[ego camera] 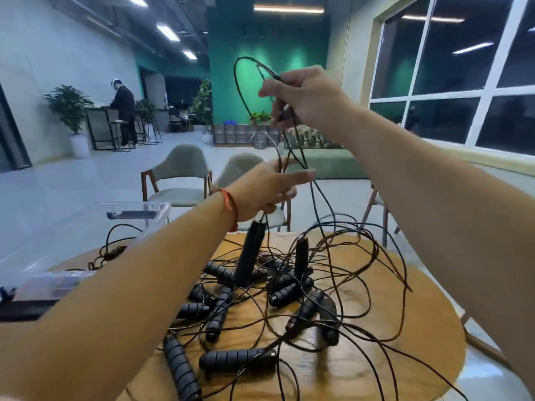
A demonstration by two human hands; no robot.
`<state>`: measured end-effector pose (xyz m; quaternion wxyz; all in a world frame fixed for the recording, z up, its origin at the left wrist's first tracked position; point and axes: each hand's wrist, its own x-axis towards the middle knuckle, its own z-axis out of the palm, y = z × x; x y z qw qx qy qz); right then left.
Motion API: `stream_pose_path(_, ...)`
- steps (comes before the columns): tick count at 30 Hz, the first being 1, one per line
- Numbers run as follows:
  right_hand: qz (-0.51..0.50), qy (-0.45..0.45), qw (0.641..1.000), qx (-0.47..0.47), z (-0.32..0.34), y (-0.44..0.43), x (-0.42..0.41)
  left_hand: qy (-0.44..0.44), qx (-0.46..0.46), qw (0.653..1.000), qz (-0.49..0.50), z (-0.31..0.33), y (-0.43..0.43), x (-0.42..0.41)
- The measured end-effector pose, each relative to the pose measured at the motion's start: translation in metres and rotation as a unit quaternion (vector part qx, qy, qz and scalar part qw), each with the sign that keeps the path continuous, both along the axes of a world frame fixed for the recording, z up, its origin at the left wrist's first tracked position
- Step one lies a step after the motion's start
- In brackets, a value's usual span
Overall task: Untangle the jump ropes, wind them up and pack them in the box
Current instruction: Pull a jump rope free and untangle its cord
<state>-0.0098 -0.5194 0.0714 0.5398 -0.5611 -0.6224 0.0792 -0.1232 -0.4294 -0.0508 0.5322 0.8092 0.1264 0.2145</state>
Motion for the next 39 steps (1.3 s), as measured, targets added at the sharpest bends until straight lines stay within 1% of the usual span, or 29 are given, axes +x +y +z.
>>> stream_pose_path(2, 0.025, -0.001, 0.999, -0.019, -0.004, 0.008, -0.007, -0.006, -0.020, 1.000, 0.007, -0.002, -0.006, 0.008)
stream_pose_path(4, 0.030, -0.014, 0.999, -0.039, -0.012, 0.014, -0.007, -0.017, -0.027, 0.999, 0.037, -0.005, -0.005, 0.012)
stream_pose_path(7, -0.032, -0.082, 0.994, -0.071, -0.026, 0.014, 0.004, -0.045, -0.036, 0.993, 0.107, -0.006, 0.006, 0.006)
stream_pose_path(8, -0.048, -0.098, 0.989, -0.104, -0.032, 0.010, 0.008, -0.062, -0.045, 0.990, 0.121, -0.004, 0.011, 0.003)
stream_pose_path(9, -0.041, -0.098, 0.983, -0.151, -0.039, 0.006, 0.010, -0.082, -0.053, 0.987, 0.131, -0.001, 0.016, -0.002)
stream_pose_path(10, -0.017, -0.088, 0.976, -0.198, -0.048, 0.002, 0.014, -0.100, -0.059, 0.984, 0.138, 0.002, 0.020, -0.005)
stream_pose_path(11, 0.003, -0.079, 0.972, -0.221, -0.058, -0.001, 0.015, -0.116, -0.064, 0.980, 0.148, 0.006, 0.022, -0.008)
stream_pose_path(12, 0.002, -0.076, 0.976, -0.206, -0.068, -0.001, 0.019, -0.128, -0.070, 0.976, 0.160, 0.011, 0.024, -0.011)
stream_pose_path(14, -0.048, -0.072, 0.990, -0.112, -0.086, -0.002, 0.022, -0.154, -0.083, 0.970, 0.171, 0.020, 0.026, -0.017)
stream_pose_path(15, -0.071, -0.066, 0.991, -0.090, -0.093, -0.002, 0.023, -0.171, -0.089, 0.967, 0.166, 0.025, 0.027, -0.020)
stream_pose_path(16, -0.072, -0.059, 0.991, -0.099, -0.100, -0.002, 0.022, -0.188, -0.093, 0.964, 0.165, 0.028, 0.029, -0.023)
stream_pose_path(18, -0.059, -0.072, 0.981, -0.169, -0.113, -0.008, 0.018, -0.212, -0.088, 0.957, 0.175, 0.035, 0.033, -0.027)
stream_pose_path(19, -0.058, -0.106, 0.970, -0.212, -0.119, -0.011, 0.015, -0.223, -0.087, 0.954, 0.181, 0.037, 0.035, -0.029)
stream_pose_path(21, -0.039, -0.184, 0.935, -0.302, -0.128, -0.013, 0.013, -0.243, -0.093, 0.948, 0.185, 0.042, 0.039, -0.032)
stream_pose_path(22, -0.024, -0.199, 0.920, -0.338, -0.131, -0.013, 0.013, -0.246, -0.094, 0.946, 0.188, 0.044, 0.039, -0.033)
stream_pose_path(23, -0.009, -0.194, 0.911, -0.365, -0.133, -0.012, 0.014, -0.245, -0.091, 0.946, 0.193, 0.046, 0.040, -0.034)
stream_pose_path(25, -0.012, -0.158, 0.908, -0.388, -0.128, -0.010, 0.018, -0.237, -0.074, 0.946, 0.209, 0.048, 0.044, -0.037)
stream_pose_path(26, -0.031, -0.153, 0.913, -0.377, -0.121, -0.012, 0.019, -0.229, -0.060, 0.946, 0.221, 0.049, 0.046, -0.038)
stream_pose_path(28, -0.074, -0.127, 0.938, -0.315, -0.104, -0.016, 0.027, -0.203, -0.033, 0.946, 0.249, 0.047, 0.052, -0.040)
stream_pose_path(30, -0.107, -0.059, 0.969, -0.215, -0.083, -0.017, 0.035, -0.174, -0.011, 0.949, 0.262, 0.043, 0.056, -0.042)
stream_pose_path(31, -0.124, -0.039, 0.978, -0.165, -0.072, -0.019, 0.038, -0.166, -0.004, 0.951, 0.259, 0.041, 0.058, -0.041)
stream_pose_path(34, -0.148, -0.032, 0.987, -0.054, -0.040, -0.016, 0.043, -0.141, 0.001, 0.962, 0.235, 0.039, 0.057, -0.041)
stream_pose_path(37, -0.188, -0.035, 0.980, 0.046, -0.011, -0.017, 0.043, -0.111, 0.018, 0.967, 0.228, 0.042, 0.050, -0.040)
stream_pose_path(38, -0.191, -0.029, 0.979, 0.071, -0.005, -0.018, 0.040, -0.110, 0.032, 0.967, 0.226, 0.043, 0.047, -0.041)
stream_pose_path(39, -0.186, -0.032, 0.979, 0.076, 0.000, -0.019, 0.037, -0.107, 0.047, 0.967, 0.226, 0.043, 0.048, -0.043)
